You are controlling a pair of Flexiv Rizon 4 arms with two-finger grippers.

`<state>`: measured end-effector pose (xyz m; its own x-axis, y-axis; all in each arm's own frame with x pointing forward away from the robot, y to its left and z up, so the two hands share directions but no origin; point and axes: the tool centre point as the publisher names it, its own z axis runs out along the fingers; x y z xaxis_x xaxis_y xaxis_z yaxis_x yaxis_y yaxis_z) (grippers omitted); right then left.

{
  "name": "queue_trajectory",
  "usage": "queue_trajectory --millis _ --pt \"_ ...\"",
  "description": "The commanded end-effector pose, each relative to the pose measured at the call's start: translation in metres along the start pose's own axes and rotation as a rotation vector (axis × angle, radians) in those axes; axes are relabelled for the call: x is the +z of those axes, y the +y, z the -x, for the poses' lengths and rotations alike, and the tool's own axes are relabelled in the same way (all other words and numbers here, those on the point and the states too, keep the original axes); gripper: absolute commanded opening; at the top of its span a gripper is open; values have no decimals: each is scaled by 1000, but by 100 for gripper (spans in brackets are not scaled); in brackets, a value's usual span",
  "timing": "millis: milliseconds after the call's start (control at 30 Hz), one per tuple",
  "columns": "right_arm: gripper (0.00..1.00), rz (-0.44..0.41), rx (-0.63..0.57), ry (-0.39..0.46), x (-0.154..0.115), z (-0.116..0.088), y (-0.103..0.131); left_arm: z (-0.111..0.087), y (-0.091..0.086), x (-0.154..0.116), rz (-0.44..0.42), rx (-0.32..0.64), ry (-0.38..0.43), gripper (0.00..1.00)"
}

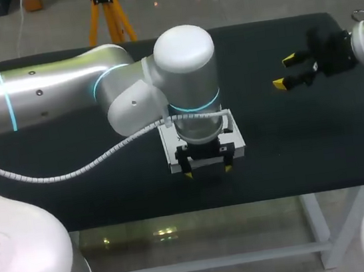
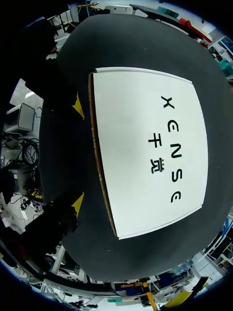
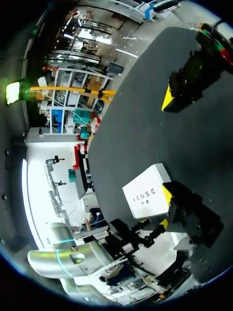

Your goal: Assemble the packaging by folding the flat box into shape, placing the metal phone stand inside, and closing the box properly

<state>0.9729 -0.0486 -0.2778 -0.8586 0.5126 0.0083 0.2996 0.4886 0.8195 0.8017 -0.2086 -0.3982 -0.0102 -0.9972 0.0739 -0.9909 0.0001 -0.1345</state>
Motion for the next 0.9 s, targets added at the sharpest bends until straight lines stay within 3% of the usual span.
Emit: queue_trajectory --millis 33,900 --pt "100 41 -5 19 -1 5 -4 0 -9 2 10 -3 -8 100" --pt "100 41 -5 19 -1 5 -4 15 -78 4 21 -33 -13 100"
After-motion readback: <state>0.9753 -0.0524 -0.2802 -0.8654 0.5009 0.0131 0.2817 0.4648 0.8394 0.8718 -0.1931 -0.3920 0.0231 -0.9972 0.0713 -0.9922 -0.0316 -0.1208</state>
